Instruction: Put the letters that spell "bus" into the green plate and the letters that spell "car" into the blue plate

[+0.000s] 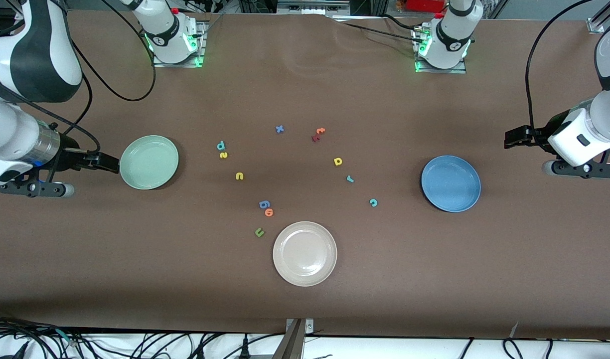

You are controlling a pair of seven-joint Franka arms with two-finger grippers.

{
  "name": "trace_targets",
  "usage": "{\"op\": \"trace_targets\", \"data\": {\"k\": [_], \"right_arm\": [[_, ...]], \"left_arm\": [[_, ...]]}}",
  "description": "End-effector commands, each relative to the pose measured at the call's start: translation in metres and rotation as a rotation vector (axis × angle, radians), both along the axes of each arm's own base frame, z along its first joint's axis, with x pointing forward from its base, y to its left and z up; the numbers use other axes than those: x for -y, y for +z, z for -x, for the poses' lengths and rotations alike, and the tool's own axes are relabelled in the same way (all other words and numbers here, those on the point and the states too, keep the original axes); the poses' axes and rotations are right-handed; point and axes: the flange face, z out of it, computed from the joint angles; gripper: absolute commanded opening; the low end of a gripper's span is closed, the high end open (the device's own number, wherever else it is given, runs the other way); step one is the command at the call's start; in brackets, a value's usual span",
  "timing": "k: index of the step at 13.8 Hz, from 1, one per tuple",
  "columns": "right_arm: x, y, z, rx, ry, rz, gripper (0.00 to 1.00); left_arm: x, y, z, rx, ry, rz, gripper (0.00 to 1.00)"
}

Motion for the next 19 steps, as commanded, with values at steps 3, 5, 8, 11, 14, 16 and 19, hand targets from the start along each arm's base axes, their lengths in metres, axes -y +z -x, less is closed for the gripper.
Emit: {"op": "trace_targets", "data": {"k": [3,5,8,11,14,16,19], "right_arm": [[0.000,0.005,-0.002,0.001,-0.012,-0.021,1.00],[0.000,0.005,-0.002,-0.001,-0.010,-0.021,1.00],[-0.003,0.007,-0.002,0.002,-0.006,-0.025,1.00],[-0.006,0.006,0.002,-0.020,-0.009,-0.024,1.00],[-0.032,0.003,0.012,-0.078,-0.025,-0.021,1.00],[-0.060,0.004,0.016,-0.080,-0.047,-0.017,1.00],[-0.117,-0.008,0.026,-0.075,-0.088,-0.007,1.00]], "left_arm": [[0.002,0.000,0.001,-0.006,-0.011,0.007,1.00],[0.006,-0.007,0.003,-0.024,-0.014,0.016,1.00],[0.028,-0.033,-0.004,-0.051,-0.007,0.056,1.00],[0.087,-0.078,-0.012,-0.010,0.098,0.073,1.00],[0.157,-0.136,-0.005,0.076,0.266,0.080,1.00],[0.190,-0.172,-0.003,0.076,0.301,0.095,1.00],[0.230,-0.227,0.018,0.165,0.396,0.120,1.00]]}}
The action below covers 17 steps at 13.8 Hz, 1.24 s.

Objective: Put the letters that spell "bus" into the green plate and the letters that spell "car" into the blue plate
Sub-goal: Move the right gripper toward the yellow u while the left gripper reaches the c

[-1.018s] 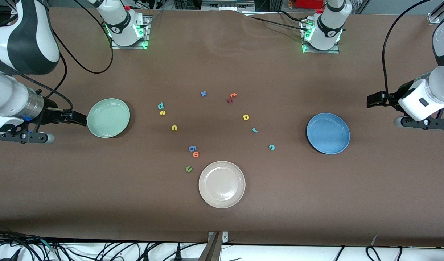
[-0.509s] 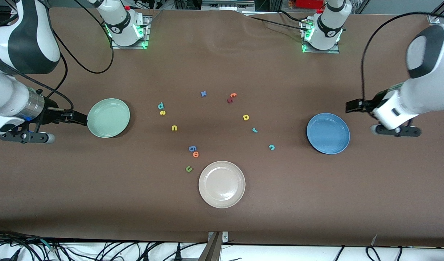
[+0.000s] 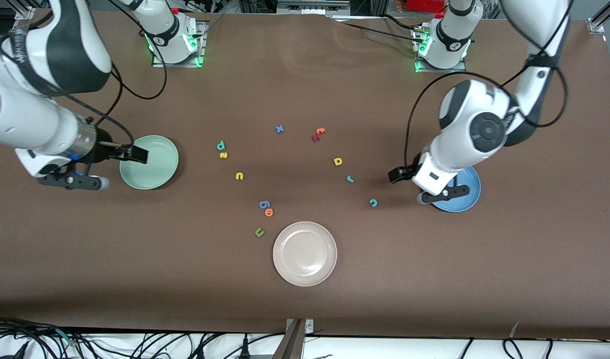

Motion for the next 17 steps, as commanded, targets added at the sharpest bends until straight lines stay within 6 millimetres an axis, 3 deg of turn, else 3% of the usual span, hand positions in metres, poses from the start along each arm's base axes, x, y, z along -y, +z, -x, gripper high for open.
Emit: {"op": "trace_targets", "data": {"k": [1,3,8,14,17], "right_arm": [[-0.047,-0.014,0.010,0.000,-0.033,0.001,1.00],[-0.080,-0.040,0.023,0.004,-0.074,0.011,0.99],[-0.137,-0.106,0.047,0.125,-0.082,-0.057,0.99],[-0.179,-0.196,0.057,0.134,0.081,0.001,0.99],[-0.184,-0.250,0.058,0.102,0.094,-0.011,0.98]], "left_arm": [[0.015,-0.038,0.015,0.041,0.055,0.015,1.00],[0.041,-0.067,0.023,0.045,0.043,0.012,1.00],[0.064,-0.109,0.010,0.126,0.033,-0.073,1.00],[0.071,-0.138,-0.006,0.135,0.028,-0.099,1.00],[0.069,-0.146,-0.012,0.133,0.023,-0.099,0.97]]}}
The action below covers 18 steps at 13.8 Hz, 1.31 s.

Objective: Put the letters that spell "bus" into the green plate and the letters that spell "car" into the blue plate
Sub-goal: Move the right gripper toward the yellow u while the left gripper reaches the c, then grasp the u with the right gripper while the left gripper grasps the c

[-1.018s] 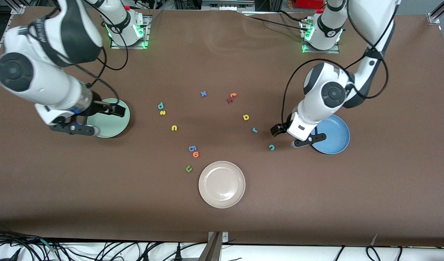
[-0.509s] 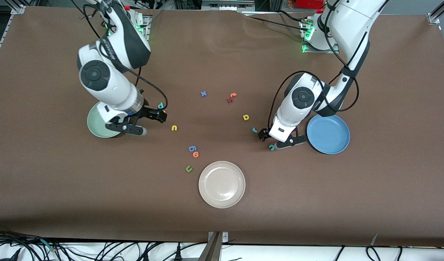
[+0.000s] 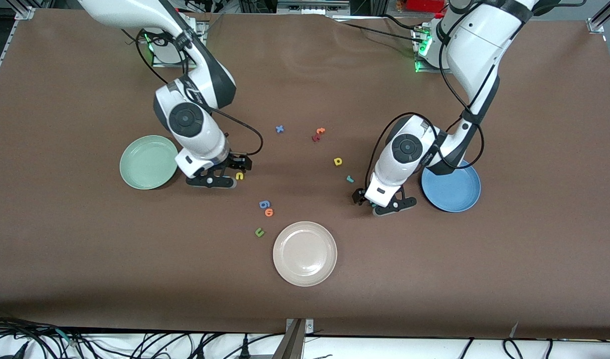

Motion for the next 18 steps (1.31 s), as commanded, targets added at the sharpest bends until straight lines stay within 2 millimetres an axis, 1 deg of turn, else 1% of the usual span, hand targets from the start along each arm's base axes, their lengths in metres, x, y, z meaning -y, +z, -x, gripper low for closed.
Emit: {"op": "trace_targets", "data": {"k": [1,2,3,4,5,7,10,11,12,13,14,18], "right_arm": [[-0.007,-0.039,-0.003,0.009,0.005,-0.023,0.98],[-0.008,-0.042,-0.003,0.013,0.005,-0.029,0.92],[-0.008,-0.044,-0.003,0.010,0.005,-0.029,0.78],[-0.007,-0.046,-0.003,0.007,0.007,-0.028,0.60],[-0.007,-0.047,-0.003,0.006,0.010,-0.027,0.55],[-0.006,-0.056,-0.002,-0.007,0.014,-0.024,0.56],[-0.005,-0.065,0.002,-0.020,0.026,-0.013,0.57],[-0.005,-0.066,0.002,-0.016,0.052,-0.006,0.58],[-0.005,-0.068,0.003,-0.018,0.058,-0.005,0.63],[-0.004,-0.072,0.003,-0.023,0.057,-0.004,0.64],[-0.004,-0.073,0.004,-0.021,0.057,-0.007,0.64],[0.000,-0.084,0.008,-0.036,0.057,0.000,0.64]], "left_arm": [[0.003,-0.008,-0.009,0.016,-0.015,-0.019,0.95],[0.003,-0.008,-0.009,0.018,-0.026,-0.028,0.90],[0.003,-0.009,-0.009,0.016,-0.030,-0.033,0.85],[0.003,-0.011,-0.008,0.013,-0.030,-0.034,0.78],[0.003,-0.011,-0.008,0.013,-0.031,-0.036,0.71],[0.002,-0.014,-0.007,0.007,-0.033,-0.040,0.54],[0.002,-0.017,-0.005,0.004,-0.064,-0.066,0.40],[0.002,-0.017,-0.005,0.004,-0.064,-0.066,0.37],[0.001,-0.017,-0.006,0.004,-0.063,-0.066,0.35],[0.001,-0.017,-0.006,0.004,-0.063,-0.066,0.32],[0.001,-0.017,-0.006,0.004,-0.063,-0.066,0.28],[0.000,-0.020,-0.003,-0.011,-0.066,-0.076,0.18]]}}
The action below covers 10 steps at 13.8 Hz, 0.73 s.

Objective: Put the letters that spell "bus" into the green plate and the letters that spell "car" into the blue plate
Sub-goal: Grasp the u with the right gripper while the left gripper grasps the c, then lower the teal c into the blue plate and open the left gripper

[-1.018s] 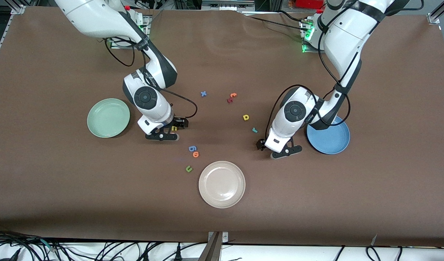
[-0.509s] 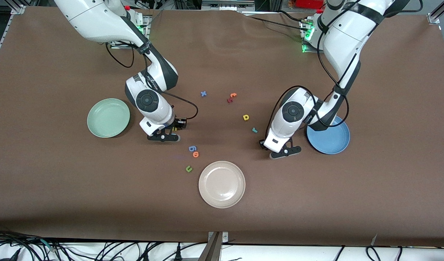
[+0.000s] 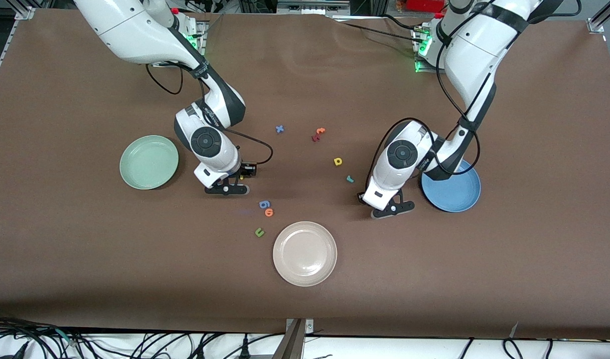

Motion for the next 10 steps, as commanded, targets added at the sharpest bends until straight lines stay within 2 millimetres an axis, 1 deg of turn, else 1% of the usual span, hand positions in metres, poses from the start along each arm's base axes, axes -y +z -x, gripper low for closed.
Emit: {"op": "trace_targets", "data": {"k": [1,2,4,5,6,7,8,9,10], "right_arm": [[0.003,-0.007,0.002,0.006,0.018,0.006,0.63],[0.004,-0.012,0.003,0.000,0.017,0.007,0.63],[0.006,-0.014,0.000,0.013,0.011,0.000,0.62],[0.006,-0.014,0.000,0.014,0.011,-0.001,0.56],[0.006,-0.014,-0.001,0.016,0.012,-0.003,0.46],[0.005,-0.013,0.000,0.017,0.013,-0.004,0.37],[0.006,-0.013,-0.001,0.018,0.012,-0.003,0.30],[0.005,-0.013,0.000,0.018,0.014,-0.003,0.20],[0.006,-0.013,-0.001,0.018,0.012,-0.003,0.12]], "left_arm": [[-0.002,-0.005,-0.002,-0.022,-0.037,-0.048,0.16],[-0.008,-0.001,-0.004,-0.041,-0.037,-0.066,0.16],[-0.020,0.017,-0.014,-0.086,-0.033,-0.117,0.11],[-0.029,0.025,-0.022,-0.110,-0.048,-0.129,0.11],[-0.035,0.032,-0.027,-0.136,-0.074,-0.142,0.11],[-0.044,0.040,-0.033,-0.161,-0.082,-0.158,0.11],[-0.055,0.045,-0.037,-0.192,-0.106,-0.172,0.11],[-0.069,0.048,-0.039,-0.228,-0.148,-0.184,0.11],[-0.083,0.056,-0.038,-0.262,-0.182,-0.194,0.11]]}}
